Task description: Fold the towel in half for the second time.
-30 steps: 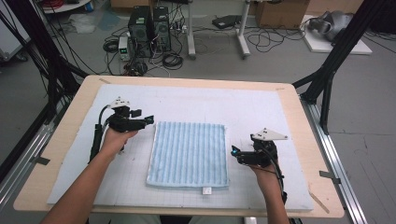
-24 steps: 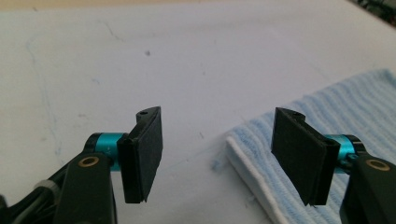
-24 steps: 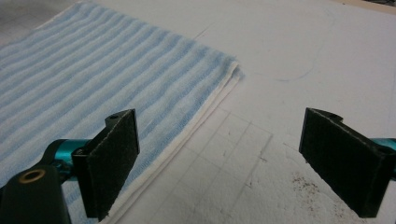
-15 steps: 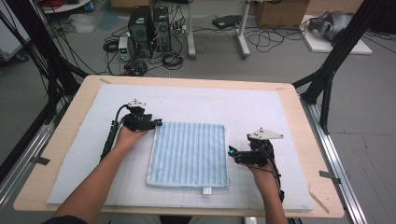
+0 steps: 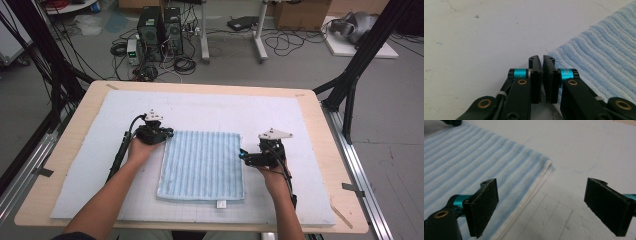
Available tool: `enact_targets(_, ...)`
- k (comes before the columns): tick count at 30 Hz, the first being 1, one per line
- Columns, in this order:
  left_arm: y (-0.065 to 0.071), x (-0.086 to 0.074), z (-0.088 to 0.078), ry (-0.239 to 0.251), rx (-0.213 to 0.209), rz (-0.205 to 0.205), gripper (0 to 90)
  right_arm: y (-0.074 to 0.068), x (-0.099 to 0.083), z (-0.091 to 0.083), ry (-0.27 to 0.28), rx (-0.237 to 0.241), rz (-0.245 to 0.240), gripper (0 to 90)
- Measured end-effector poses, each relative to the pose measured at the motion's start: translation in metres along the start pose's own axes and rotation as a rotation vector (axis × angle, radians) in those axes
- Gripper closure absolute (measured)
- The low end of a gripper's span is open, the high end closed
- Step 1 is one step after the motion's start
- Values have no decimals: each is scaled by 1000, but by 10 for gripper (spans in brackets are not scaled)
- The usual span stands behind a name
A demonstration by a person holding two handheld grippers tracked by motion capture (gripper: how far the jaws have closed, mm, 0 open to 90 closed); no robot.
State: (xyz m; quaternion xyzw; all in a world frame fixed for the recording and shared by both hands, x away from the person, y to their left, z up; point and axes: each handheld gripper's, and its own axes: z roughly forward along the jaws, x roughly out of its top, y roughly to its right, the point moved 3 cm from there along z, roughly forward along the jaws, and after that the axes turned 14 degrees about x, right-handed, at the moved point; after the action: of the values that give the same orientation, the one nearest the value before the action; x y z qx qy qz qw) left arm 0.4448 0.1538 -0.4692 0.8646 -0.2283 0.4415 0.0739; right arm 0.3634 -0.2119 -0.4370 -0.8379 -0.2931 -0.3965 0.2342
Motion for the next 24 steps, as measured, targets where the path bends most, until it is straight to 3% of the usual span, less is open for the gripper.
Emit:
enact_targets(4,0,0,0,-3,-6,-19,852,13,14,16,-40,-34,17,120)
enact_targets(7,-1,-1,0,-2,-4,-10,851,22,24,28,-48,-11,46,144)
enact_targets(11,-1,-1,0,-1,-5,-14,852,25,33,41,-59,4,43,181)
enact_targets(17,-2,-1,0,-2,-16,-32,852,31,32,59,-116,53,58,335)
enact_targets(24,-2,-1,0,-4,-17,-32,852,30,27,75,-153,75,69,553)
